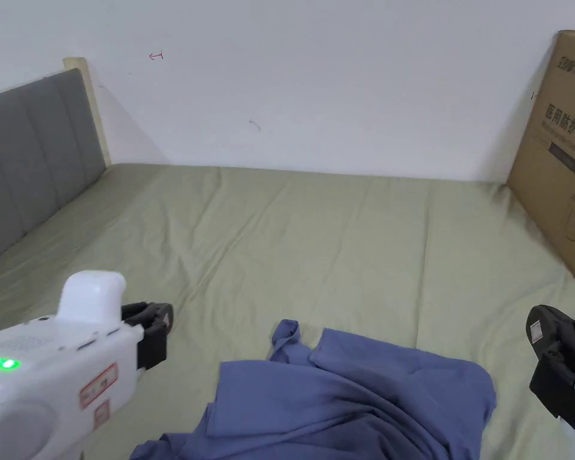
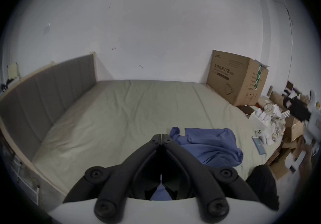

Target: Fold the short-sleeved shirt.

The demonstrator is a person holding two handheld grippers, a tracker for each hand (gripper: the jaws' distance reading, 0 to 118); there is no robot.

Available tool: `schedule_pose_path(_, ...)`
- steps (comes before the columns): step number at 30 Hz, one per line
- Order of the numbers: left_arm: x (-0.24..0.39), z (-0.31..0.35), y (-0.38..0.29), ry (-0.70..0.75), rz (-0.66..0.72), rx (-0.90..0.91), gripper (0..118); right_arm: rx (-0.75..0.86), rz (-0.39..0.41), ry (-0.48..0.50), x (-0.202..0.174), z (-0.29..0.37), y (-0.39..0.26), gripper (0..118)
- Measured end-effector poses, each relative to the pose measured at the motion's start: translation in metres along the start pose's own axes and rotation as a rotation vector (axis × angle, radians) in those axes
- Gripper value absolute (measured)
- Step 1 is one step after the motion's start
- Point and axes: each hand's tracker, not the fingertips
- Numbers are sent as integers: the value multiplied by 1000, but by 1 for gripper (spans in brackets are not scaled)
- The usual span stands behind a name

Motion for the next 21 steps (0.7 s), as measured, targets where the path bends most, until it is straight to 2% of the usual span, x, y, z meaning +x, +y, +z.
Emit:
schedule_pose_path(1,-2,-24,5,9,7,-49,0,-5,-6,1,1,-1,-1,0)
schedule_pose_path(2,-6,-46,7,32,28,-96,6,-11,-10,3,1,-2,-2,0)
schedule_pose_path(3,-12,-74,6,39,90,-161,28,-16,-13,3,2,-3,-3,0)
schedule_pose_path(4,-24,-108,3,43,135,-234,58,-20,-16,1,2,-4,-4,0)
schedule_pose_path(5,-34,-142,-6,39,222,-330,67,-28,-22,1,3,-5,-6,0)
schedule_pose_path(7,-48,-197,-29,73,326,-474,67,-36,-31,3,4,-5,-7,0)
schedule_pose_path(8,-33,-209,-42,117,355,-553,67,-40,-36,1,6,-4,-8,0)
schedule_pose_path(10,-27,-239,-69,164,271,-633,67,-50,-43,3,9,-3,-11,0)
schedule_pose_path(12,-8,-254,-86,237,109,-670,66,-63,-36,-2,12,-4,-13,0)
schedule_pose_path(13,-1,-258,-94,243,82,-685,66,-69,-31,-3,14,-4,-14,0)
schedule_pose_path(15,8,-258,-102,168,141,-665,64,-82,-18,-12,18,-6,-17,0)
schedule_pose_path(16,7,-260,-99,210,108,-657,48,-92,-14,-16,19,-8,-19,0)
schedule_pose_path(17,13,-256,-96,233,68,-626,18,-100,-13,-17,22,-10,-21,0)
schedule_pose_path(18,16,-254,-94,207,59,-621,3,-102,-13,-19,23,-11,-23,0)
schedule_pose_path(21,22,-242,-88,121,86,-654,3,-118,-13,-27,28,-20,-24,0)
